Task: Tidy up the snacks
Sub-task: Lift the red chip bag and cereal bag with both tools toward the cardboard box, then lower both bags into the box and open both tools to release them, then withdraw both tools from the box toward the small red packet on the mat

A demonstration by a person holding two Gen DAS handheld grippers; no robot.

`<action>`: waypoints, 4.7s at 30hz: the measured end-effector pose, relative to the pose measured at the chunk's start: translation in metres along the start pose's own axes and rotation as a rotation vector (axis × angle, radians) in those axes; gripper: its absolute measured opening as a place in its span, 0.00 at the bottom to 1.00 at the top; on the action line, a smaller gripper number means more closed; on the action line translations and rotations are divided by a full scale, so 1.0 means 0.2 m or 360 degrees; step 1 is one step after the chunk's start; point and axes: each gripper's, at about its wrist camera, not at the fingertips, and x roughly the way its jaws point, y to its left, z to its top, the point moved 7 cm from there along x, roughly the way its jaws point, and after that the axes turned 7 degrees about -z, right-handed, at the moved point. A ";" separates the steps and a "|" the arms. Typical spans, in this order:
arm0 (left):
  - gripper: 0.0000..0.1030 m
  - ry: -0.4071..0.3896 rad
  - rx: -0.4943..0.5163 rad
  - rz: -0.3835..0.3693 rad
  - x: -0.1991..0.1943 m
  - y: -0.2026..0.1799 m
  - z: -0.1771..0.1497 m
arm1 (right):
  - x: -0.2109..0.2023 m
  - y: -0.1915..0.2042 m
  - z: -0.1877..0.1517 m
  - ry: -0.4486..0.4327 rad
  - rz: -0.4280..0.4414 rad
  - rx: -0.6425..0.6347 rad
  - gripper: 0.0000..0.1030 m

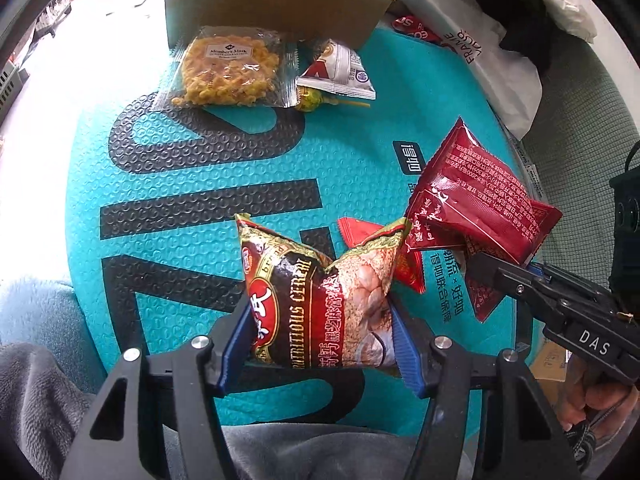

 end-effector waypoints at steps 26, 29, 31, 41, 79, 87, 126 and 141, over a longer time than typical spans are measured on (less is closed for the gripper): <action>0.59 -0.0418 0.0080 0.0079 -0.57 -0.05 0.31 | -0.28 0.38 0.28 -0.0253 0.0076 -0.0280 0.21; 0.59 -0.0476 0.0092 0.0074 -0.64 -0.07 0.38 | -0.33 0.41 0.36 -0.0310 0.0077 -0.0301 0.21; 0.59 -0.0519 0.0103 0.0079 -0.68 -0.09 0.44 | -0.37 0.43 0.41 -0.0351 0.0077 -0.0325 0.21; 0.59 -0.0661 0.0104 0.0052 -0.78 -0.14 0.80 | -0.46 0.49 0.70 -0.0515 0.0051 -0.0367 0.21; 0.59 -0.0575 0.0202 0.0376 -0.35 0.07 1.70 | -0.03 0.41 1.55 -0.0483 -0.0223 -0.0346 0.21; 0.60 -0.0619 0.0242 0.0414 -0.43 0.03 1.70 | -0.11 0.36 1.55 -0.0522 -0.0202 -0.0295 0.35; 0.61 -0.1037 0.0420 0.0425 -1.30 -0.35 1.20 | -0.99 0.57 1.20 -0.0925 -0.0227 -0.0405 0.54; 0.61 -0.0958 0.0411 0.0368 -1.21 -0.31 0.76 | -0.99 0.56 0.82 -0.0878 -0.0158 -0.0385 0.58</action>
